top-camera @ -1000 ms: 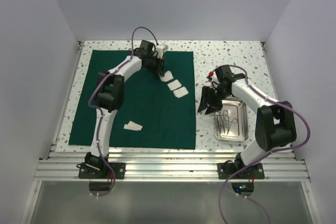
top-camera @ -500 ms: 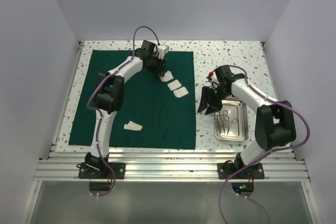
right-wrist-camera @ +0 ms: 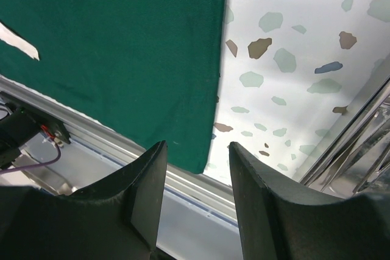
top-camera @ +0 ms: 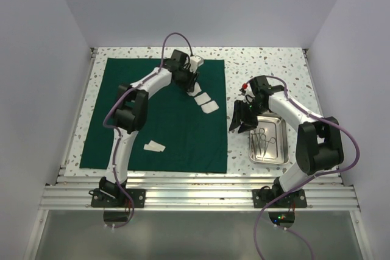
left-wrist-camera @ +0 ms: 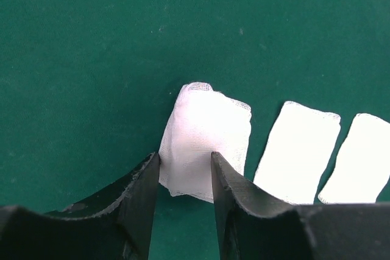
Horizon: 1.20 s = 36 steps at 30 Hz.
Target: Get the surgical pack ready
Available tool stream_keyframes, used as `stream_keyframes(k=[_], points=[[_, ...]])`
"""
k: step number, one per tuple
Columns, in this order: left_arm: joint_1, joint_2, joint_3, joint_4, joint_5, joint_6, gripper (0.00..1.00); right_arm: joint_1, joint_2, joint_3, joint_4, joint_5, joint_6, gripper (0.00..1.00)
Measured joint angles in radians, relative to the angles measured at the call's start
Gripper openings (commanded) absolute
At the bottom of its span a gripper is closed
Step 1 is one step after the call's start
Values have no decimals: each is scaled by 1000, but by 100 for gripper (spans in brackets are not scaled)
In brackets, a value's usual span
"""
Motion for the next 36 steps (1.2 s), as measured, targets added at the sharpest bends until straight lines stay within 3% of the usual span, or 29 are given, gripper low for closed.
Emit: stream_keyframes(k=[8,20,29,35,36], points=[[-5,0,0,0,-30,1,38,0,0,0,0,-1,0,49],[-6,0,10,-14,-60,-4,0,0,0,7,-1,-1,0,49],[15,-33,3,-14,6,-76,0,0,0,61,-1,-20,0,50],[21,-197,-102,11,98,-163,0,0,0,90,19,-72,12,54],[21,-227,-126,23,113,-178,0,0,0,92,27,-92,19,59]])
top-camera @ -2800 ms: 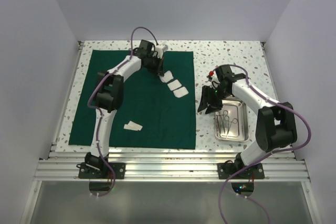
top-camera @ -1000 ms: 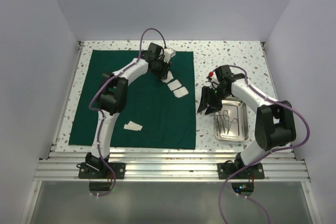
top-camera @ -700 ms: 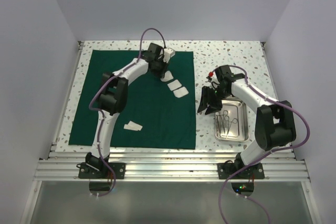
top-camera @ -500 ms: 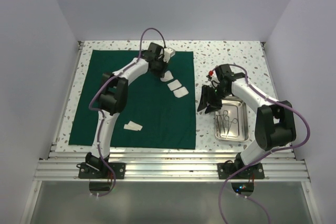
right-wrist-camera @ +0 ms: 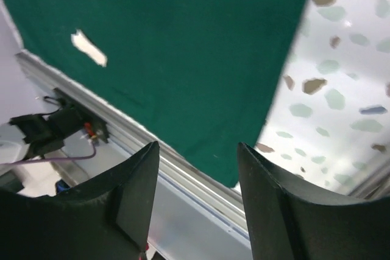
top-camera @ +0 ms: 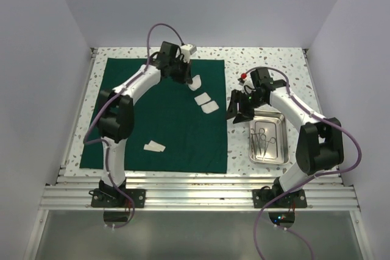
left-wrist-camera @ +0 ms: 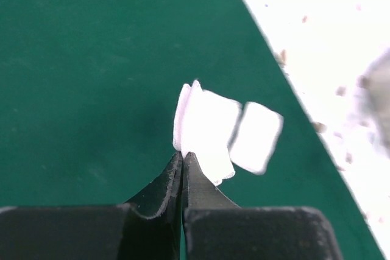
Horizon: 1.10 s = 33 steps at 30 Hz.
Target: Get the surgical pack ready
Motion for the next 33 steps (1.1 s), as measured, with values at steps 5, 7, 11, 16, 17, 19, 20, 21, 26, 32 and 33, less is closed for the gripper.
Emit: stream_keyframes(k=[5,7,11,16,17,19,20,21,26,32,33], points=[[-6,-192,-166,63,93,-72,0,0,0,-1,116,-127,84,74],[-13,-263,-236,92,122,-100,0,0,0,-16,220,-193,161,81],[-39,-397,-381,168,173,-173,0,0,0,-92,467,-272,360,95],[-72,-494,-502,273,228,-288,0,0,-1,-167,676,-297,533,98],[-77,-500,-515,293,235,-304,0,0,-1,-177,706,-297,553,98],[-87,-504,-533,316,247,-333,0,0,-1,-201,777,-298,603,96],[-90,-505,-541,327,251,-347,0,0,-1,-209,801,-298,623,95],[-95,-506,-549,338,255,-359,0,0,-1,-214,820,-298,639,92],[-112,-516,-583,376,272,-400,0,1,-1,-224,909,-301,696,79],[-115,-519,-586,397,280,-417,0,1,-1,-267,1029,-325,764,47],[-115,-519,-586,397,280,-418,0,1,-1,-276,1045,-330,772,45]])
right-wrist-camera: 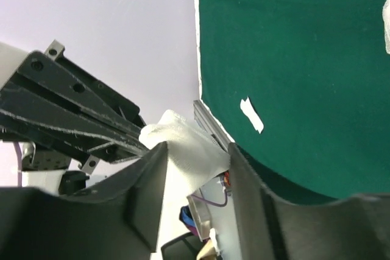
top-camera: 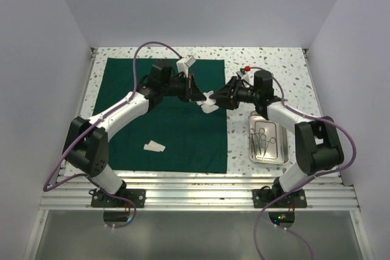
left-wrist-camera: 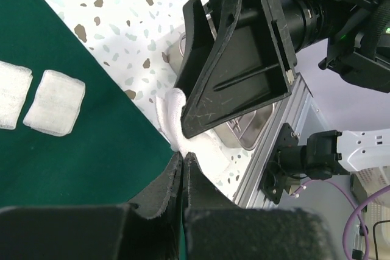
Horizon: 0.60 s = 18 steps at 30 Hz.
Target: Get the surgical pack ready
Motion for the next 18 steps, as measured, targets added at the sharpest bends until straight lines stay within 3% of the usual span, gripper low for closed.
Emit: stream_keyframes(k=[1,3,4,5,6,8,9,12,18], points=[[0,0,0,0,0,0,0,0,-2,-7,10,-5,11,44],[0,0,0,0,3,0,0,0,-13,-23,19,-15,16,33],[0,1,0,0,6,0,0,0,-19,-29,20,-16,18,23],[0,3,0,1,10,0,0,0,-27,-37,21,-17,18,5],[0,5,0,1,12,0,0,0,-35,-42,23,-19,14,0],[0,12,0,1,17,0,0,0,-45,-47,26,-21,19,0],[0,16,0,1,18,1,12,0,-46,-48,26,-19,18,0],[0,27,4,-8,16,16,35,-3,-53,-37,-42,-10,-32,0],[23,46,41,-85,-30,101,50,-64,-108,105,-496,122,-320,0]])
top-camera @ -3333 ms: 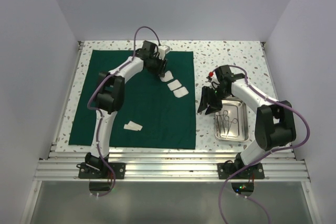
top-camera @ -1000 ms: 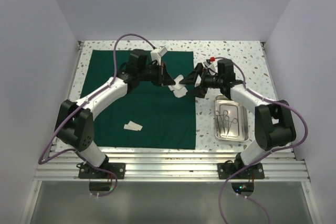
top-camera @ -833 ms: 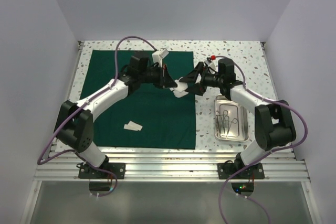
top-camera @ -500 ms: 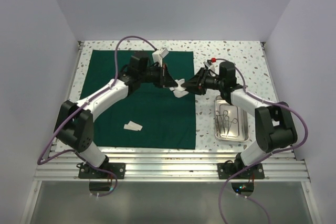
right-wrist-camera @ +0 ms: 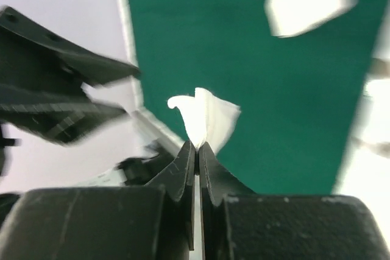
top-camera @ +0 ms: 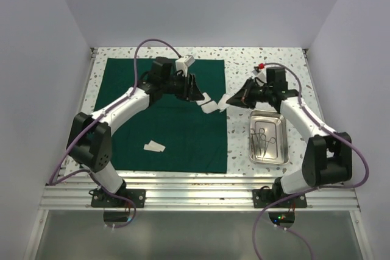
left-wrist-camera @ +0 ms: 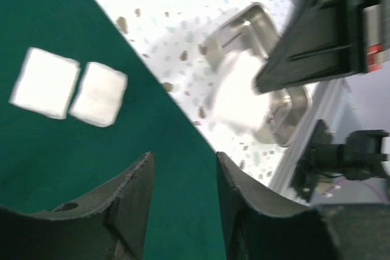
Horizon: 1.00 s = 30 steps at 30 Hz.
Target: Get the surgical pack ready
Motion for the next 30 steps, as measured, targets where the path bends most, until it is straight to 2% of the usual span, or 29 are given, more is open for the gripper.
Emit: stream_keyframes(k=[6,12,17,21,26,30], points=[[26,47,82,-86,-79,113,50,-140,-145,16,-325,190,-235,0],[27,107,93,-118,-102,166,50,-219,-212,-30,-474,307,-339,0],[29,155,102,-129,-102,189,50,-329,-172,-83,-468,307,-345,0],[40,180,121,-134,-90,194,50,-430,-112,-135,-402,251,-339,0],[64,214,151,-134,-74,207,52,-476,-2,-189,-286,170,-327,0],[79,258,183,-134,-73,207,55,-523,44,-208,-278,182,-342,0]])
